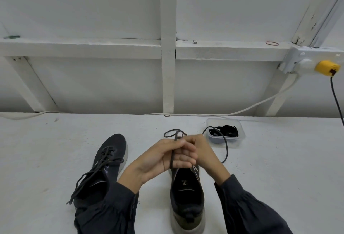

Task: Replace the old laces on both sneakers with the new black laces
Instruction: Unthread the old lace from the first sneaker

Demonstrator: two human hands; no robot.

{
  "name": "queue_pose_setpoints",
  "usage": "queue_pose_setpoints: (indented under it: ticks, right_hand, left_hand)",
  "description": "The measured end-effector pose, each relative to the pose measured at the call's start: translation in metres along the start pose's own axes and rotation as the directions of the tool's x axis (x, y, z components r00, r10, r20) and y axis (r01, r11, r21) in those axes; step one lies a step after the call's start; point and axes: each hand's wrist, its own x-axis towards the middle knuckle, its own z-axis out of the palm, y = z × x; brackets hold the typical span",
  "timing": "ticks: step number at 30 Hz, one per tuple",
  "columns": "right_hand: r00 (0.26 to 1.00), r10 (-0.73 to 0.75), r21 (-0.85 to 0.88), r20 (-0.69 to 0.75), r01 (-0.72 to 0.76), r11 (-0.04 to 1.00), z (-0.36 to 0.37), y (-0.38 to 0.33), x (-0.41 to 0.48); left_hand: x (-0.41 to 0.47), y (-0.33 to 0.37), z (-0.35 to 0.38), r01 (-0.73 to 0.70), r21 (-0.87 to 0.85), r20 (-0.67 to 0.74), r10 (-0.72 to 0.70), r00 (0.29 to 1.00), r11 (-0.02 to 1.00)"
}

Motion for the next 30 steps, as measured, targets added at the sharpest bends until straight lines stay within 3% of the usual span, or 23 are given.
queue_pose_setpoints:
  ticks: [2,5,10,18,21,24,26,28,30]
  right_hand:
    - [0.993,-0.048,0.036,-0.105,0.053,0.998,-0.004,-0.007,0.012]
    - [0.981,-0.123,0.079,-0.152,0.136,0.988,-0.011,-0.022,0.016]
    - [0.971,-0.216,-0.048,-0.104,0.212,0.976,-0.010,-0.035,0.005]
    - [0.959,-0.195,-0.058,-0.208,0.186,0.981,0.003,-0.023,-0.011]
    - [0.963,-0.230,-0.105,-0.142,0.217,0.971,0.009,-0.014,-0.015]
    - [0.976,-0.206,-0.001,-0.068,0.206,0.979,0.002,-0.018,-0.012]
    - [0.971,-0.215,0.019,-0.108,0.218,0.976,-0.008,-0.021,-0.008]
    - [0.943,-0.301,-0.139,-0.144,0.282,0.949,-0.019,-0.020,-0.001]
    - [0.919,-0.393,-0.309,-0.032,0.365,0.878,-0.028,-0.019,0.007]
  left_hand:
    - [0.000,-0.003,-0.001,0.056,0.061,0.027,-0.057,0.998,0.997]
    - [0.002,-0.005,-0.008,0.109,0.072,0.039,-0.112,0.993,0.991]
    - [0.005,-0.005,-0.013,0.061,-0.165,-0.040,-0.068,0.997,0.984]
    - [0.010,-0.012,-0.019,0.044,-0.353,-0.048,-0.065,0.997,0.935]
    - [0.010,-0.012,-0.016,0.030,-0.278,-0.045,-0.044,0.998,0.960]
    - [0.009,-0.011,-0.011,-0.013,-0.180,-0.030,0.008,1.000,0.984]
    - [0.009,-0.010,-0.011,-0.025,-0.165,-0.049,0.017,0.999,0.986]
    - [0.008,-0.010,-0.013,-0.011,-0.134,-0.046,0.005,0.999,0.991]
    - [0.008,-0.010,-0.012,0.018,-0.083,-0.001,-0.018,1.000,0.996]
